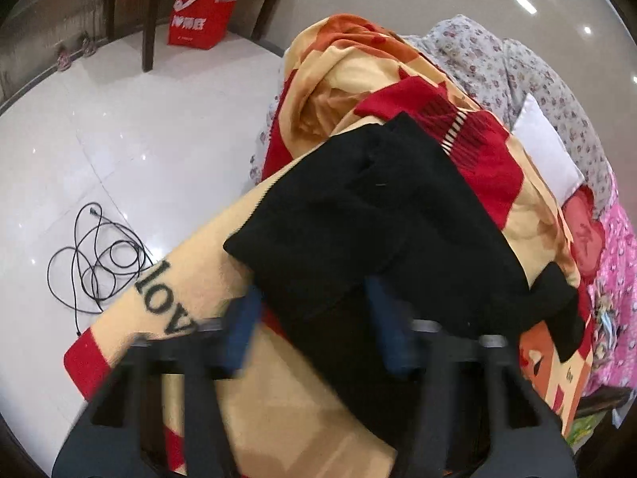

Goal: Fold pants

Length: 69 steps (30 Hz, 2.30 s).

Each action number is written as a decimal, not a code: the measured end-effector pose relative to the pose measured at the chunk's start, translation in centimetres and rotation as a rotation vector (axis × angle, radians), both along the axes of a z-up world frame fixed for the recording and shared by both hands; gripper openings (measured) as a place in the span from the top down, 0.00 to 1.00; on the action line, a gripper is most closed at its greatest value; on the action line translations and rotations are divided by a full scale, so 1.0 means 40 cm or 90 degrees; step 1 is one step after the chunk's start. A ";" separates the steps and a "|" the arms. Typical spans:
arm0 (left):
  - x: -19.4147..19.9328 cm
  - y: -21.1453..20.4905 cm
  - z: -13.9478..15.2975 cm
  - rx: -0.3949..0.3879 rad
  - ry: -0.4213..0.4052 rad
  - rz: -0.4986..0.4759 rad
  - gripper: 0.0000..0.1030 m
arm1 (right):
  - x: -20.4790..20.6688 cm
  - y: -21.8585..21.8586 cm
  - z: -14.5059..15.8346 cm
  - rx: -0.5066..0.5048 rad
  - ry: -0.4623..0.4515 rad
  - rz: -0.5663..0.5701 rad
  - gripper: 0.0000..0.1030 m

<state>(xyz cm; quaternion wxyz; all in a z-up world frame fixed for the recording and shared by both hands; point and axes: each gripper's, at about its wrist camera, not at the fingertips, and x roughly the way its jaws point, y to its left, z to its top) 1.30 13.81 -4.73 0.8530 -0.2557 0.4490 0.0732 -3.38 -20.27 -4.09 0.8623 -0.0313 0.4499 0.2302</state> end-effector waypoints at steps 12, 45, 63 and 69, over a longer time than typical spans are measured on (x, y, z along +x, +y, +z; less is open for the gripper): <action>-0.044 0.027 0.045 0.038 0.012 -0.022 0.70 | 0.108 0.002 0.111 -0.016 -0.063 0.019 0.64; 0.125 0.074 0.128 0.124 -0.042 -0.033 0.49 | 0.265 0.251 0.241 -0.006 -0.116 0.184 0.96; -0.023 -0.010 0.102 -0.023 -0.026 -0.113 0.42 | 0.195 0.139 0.173 0.011 -0.063 0.001 0.55; -0.008 -0.104 0.071 -0.105 -0.007 -0.130 0.32 | 0.383 0.002 0.217 0.093 -0.006 -0.168 0.53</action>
